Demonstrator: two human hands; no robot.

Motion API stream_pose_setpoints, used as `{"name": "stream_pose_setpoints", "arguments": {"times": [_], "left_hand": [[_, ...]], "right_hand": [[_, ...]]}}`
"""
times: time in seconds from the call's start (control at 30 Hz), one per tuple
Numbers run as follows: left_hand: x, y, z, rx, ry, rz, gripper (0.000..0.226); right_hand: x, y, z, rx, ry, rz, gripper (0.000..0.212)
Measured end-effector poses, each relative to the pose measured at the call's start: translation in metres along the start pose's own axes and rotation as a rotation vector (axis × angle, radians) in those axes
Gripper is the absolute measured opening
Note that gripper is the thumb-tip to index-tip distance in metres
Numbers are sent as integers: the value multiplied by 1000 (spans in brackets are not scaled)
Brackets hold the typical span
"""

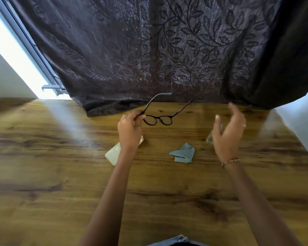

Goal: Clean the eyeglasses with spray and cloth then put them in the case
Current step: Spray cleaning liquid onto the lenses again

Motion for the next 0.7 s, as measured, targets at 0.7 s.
{"name": "stream_pose_setpoints", "arguments": {"times": [0.7], "left_hand": [[-6, -26, -3, -212, 233, -94, 21]], "right_hand": [[-39, -36, -1, 717, -462, -421, 37]]}}
Point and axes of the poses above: each hand's wrist, its own x-axis towards the middle knuckle, its own y-axis out of the back of the hand, z = x × y, the point moved 5 cm from there along x, towards the middle knuckle, and after that the axes turned 7 degrees about y, right-handed, at the moved point
